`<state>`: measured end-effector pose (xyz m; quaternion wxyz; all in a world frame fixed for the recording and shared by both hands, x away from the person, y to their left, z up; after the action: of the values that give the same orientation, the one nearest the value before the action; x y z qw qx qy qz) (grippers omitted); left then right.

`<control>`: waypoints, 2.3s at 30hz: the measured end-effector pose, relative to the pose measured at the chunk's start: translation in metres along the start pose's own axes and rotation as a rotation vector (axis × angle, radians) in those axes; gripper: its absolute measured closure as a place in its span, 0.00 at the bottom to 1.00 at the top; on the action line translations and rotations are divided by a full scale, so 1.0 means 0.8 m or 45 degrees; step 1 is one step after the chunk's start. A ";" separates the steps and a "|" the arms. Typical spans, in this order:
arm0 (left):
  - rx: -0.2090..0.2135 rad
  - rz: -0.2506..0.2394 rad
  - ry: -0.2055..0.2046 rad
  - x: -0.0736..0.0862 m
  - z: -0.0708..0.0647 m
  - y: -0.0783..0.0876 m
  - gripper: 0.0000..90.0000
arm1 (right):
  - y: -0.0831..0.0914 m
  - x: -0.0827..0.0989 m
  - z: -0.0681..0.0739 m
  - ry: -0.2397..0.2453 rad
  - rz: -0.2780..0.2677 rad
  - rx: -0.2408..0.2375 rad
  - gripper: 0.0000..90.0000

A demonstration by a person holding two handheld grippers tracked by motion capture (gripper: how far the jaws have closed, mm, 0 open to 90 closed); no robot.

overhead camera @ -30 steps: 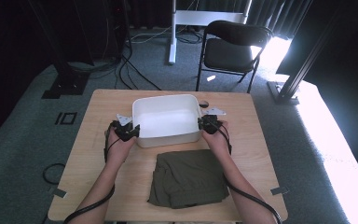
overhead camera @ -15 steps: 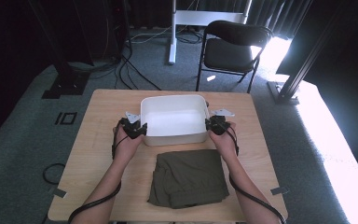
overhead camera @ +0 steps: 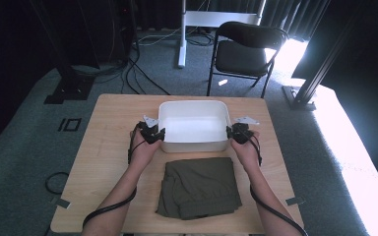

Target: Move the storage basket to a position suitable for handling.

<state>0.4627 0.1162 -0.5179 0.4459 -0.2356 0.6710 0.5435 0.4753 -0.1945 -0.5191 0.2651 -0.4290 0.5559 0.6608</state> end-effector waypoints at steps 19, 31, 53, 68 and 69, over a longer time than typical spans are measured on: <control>0.043 0.014 -0.056 -0.014 -0.039 -0.023 0.78 | 0.016 0.009 -0.040 -0.048 -0.002 0.053 0.88; 0.075 0.018 -0.078 -0.020 -0.058 -0.035 0.78 | 0.027 0.016 -0.060 -0.079 -0.005 0.080 0.88; 0.092 0.054 -0.125 -0.026 -0.074 -0.040 0.77 | 0.034 0.020 -0.077 -0.114 -0.030 0.093 0.87; 0.245 0.019 -0.192 -0.043 -0.084 -0.034 0.32 | 0.048 -0.017 -0.070 -0.077 -0.231 -0.023 0.25; 0.252 0.015 -0.193 -0.044 -0.085 -0.032 0.31 | 0.049 -0.019 -0.069 -0.090 -0.257 -0.012 0.21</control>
<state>0.4776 0.0391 -0.5006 0.5133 -0.1449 0.6870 0.4936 0.4652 -0.2552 -0.4871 0.3478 -0.4604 0.4972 0.6480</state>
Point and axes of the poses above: each handheld gripper's, and its own axes: y roughly backward along the jaws, x roughly out of its underside, z roughly to its left, the point moved 4 cm from there along -y, roughly forward along the jaws, and after that the axes turned 4 degrees about -z, right-handed, at the moved point
